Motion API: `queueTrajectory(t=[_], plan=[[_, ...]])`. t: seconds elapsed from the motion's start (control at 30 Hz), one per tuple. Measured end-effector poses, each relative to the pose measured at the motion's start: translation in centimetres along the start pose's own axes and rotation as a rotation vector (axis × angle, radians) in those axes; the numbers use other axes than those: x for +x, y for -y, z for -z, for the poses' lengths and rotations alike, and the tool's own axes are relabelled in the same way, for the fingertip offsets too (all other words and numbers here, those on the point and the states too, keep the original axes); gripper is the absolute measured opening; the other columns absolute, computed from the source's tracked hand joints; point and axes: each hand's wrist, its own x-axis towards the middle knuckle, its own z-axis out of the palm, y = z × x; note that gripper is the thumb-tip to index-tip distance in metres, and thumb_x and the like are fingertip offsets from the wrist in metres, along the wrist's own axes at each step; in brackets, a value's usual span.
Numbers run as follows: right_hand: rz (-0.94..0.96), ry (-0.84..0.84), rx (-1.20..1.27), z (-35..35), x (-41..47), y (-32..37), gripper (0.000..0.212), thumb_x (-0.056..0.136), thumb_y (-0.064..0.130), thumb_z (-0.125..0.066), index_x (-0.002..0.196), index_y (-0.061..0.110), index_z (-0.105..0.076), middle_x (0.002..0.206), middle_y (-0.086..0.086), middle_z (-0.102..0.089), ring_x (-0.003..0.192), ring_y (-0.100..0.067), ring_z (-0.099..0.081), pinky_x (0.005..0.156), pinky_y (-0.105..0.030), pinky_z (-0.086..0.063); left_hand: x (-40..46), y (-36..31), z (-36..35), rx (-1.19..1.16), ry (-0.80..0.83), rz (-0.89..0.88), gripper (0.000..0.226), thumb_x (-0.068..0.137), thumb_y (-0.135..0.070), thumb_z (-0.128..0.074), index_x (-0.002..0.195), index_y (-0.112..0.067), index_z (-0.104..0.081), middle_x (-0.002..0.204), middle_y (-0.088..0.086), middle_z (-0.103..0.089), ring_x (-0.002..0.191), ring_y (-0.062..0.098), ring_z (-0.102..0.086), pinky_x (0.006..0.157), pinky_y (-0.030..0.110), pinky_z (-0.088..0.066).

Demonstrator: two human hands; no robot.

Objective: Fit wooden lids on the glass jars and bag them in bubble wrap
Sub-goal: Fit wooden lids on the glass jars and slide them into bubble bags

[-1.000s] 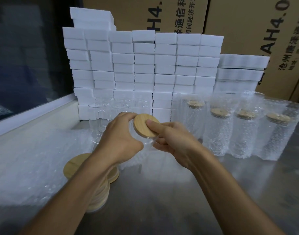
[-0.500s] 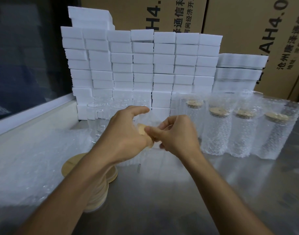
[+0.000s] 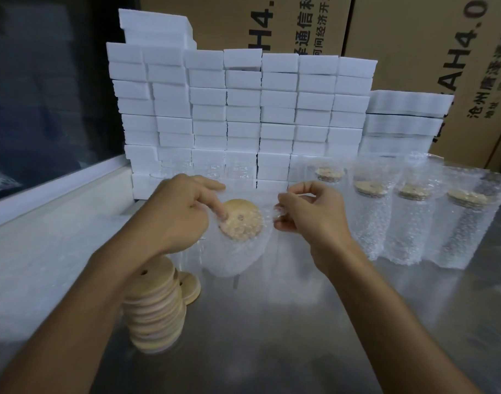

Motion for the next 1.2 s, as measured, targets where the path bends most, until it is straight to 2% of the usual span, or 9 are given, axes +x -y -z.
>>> queueTrajectory(t=[0.17, 0.43, 0.53, 0.63, 0.77, 0.87, 0.93, 1.07, 1.2], plan=[[-0.106, 0.055, 0.189, 0.1, 0.3, 0.0, 0.016, 0.095, -0.007, -0.052, 0.100, 0.007, -0.057, 0.055, -0.004, -0.067, 0.050, -0.016, -0.067, 0.053, -0.023, -0.056, -0.1, 0.8, -0.3, 0.078, 0.032, 0.010, 0.013, 0.076, -0.020, -0.081, 0.080, -0.029, -0.072, 0.120, -0.015, -0.053, 0.093, 0.006, -0.059, 0.078, 0.027, -0.048], [-0.063, 0.094, 0.211, 0.5, 0.3, 0.5, 0.014, 0.094, 0.010, -0.066, 0.107, 0.016, -0.066, 0.085, -0.001, -0.078, 0.079, -0.014, -0.076, 0.069, -0.025, -0.055, 0.5, 1.5, -0.7, -0.127, -0.227, 0.099, 0.019, 0.080, -0.015, -0.078, 0.069, -0.022, -0.064, 0.076, -0.009, -0.068, 0.061, 0.012, -0.069, 0.071, 0.036, -0.057], [-0.024, 0.198, -0.091, 1.2, 0.4, -0.4, 0.072, 0.073, 0.051, -0.083, 0.135, 0.031, -0.052, 0.120, 0.007, -0.067, 0.104, -0.009, -0.068, 0.087, -0.030, -0.050, 0.7, 1.8, -1.0, -0.159, -0.216, 0.140, 0.020, 0.082, -0.013, -0.076, 0.071, -0.020, -0.061, 0.081, -0.007, -0.067, 0.059, 0.012, -0.070, 0.074, 0.045, -0.059], [-0.050, 0.461, -0.339, 1.8, 0.1, -1.9, 0.117, 0.054, 0.059, -0.089, 0.152, 0.044, -0.026, 0.133, 0.017, -0.052, 0.120, -0.008, -0.056, 0.103, -0.036, -0.046, 0.8, 2.2, -1.0, -0.176, -0.227, 0.139, 0.025, 0.082, -0.013, -0.076, 0.069, -0.025, -0.059, 0.082, -0.008, -0.067, 0.061, 0.014, -0.071, 0.073, 0.048, -0.059], [-0.124, 0.856, -0.538, 1.5, -0.3, -4.5, 0.073, 0.065, 0.041, -0.093, 0.120, 0.058, -0.049, 0.112, 0.037, -0.063, 0.105, 0.015, -0.059, 0.096, -0.017, -0.044, 0.7, 2.1, -1.1, -0.232, -0.163, 0.135, 0.026, 0.085, -0.015, -0.073, 0.070, -0.026, -0.055, 0.085, -0.005, -0.068, 0.069, 0.022, -0.072, 0.073, 0.052, -0.058], [-0.048, 0.892, -0.505, 0.8, -0.6, -5.5, 0.064, 0.072, 0.026, -0.091, 0.114, 0.054, -0.052, 0.108, 0.041, -0.063, 0.103, 0.018, -0.059, 0.079, -0.002, -0.046, 0.6, 1.6, -1.3, -0.288, -0.089, 0.149, 0.019, 0.089, -0.022, -0.068, 0.082, -0.022, -0.050, 0.092, -0.001, -0.066, 0.072, 0.023, -0.072, 0.073, 0.055, -0.057], [-0.005, 0.863, -0.448, 0.7, -0.6, -5.8, 0.063, 0.073, 0.022, -0.090, 0.111, 0.053, -0.051, 0.105, 0.048, -0.059, 0.101, 0.025, -0.055, 0.075, 0.004, -0.042, 0.5, 1.2, -1.0, -0.304, -0.026, 0.180, 0.033, 0.079, -0.042, -0.074, 0.096, -0.030, -0.048, 0.101, -0.005, -0.063, 0.077, 0.024, -0.071, 0.078, 0.054, -0.057], [0.119, 0.808, -0.433, 0.0, -1.0, -6.5, 0.076, 0.072, 0.021, -0.089, 0.119, 0.059, -0.042, 0.111, 0.054, -0.050, 0.109, 0.028, -0.048, 0.081, 0.006, -0.038, -0.1, 0.9, -0.6, -0.269, 0.166, 0.197, 0.107, 0.037, -0.076, -0.079, 0.128, -0.063, -0.023, 0.109, -0.025, -0.046, 0.102, 0.014, -0.062, 0.089, 0.044, -0.053], [0.237, 0.825, -0.397, -1.0, -1.0, -7.3, 0.086, 0.075, 0.021, -0.087, 0.137, 0.055, -0.038, 0.137, 0.035, -0.049, 0.128, 0.012, -0.046, 0.099, -0.003, -0.038, -0.3, 1.0, -1.4, -0.177, 0.147, 0.128, 0.115, 0.040, -0.068, -0.086, 0.134, -0.064, -0.018, 0.120, -0.011, -0.042, 0.105, 0.003, -0.054, 0.089, 0.031, -0.049]])
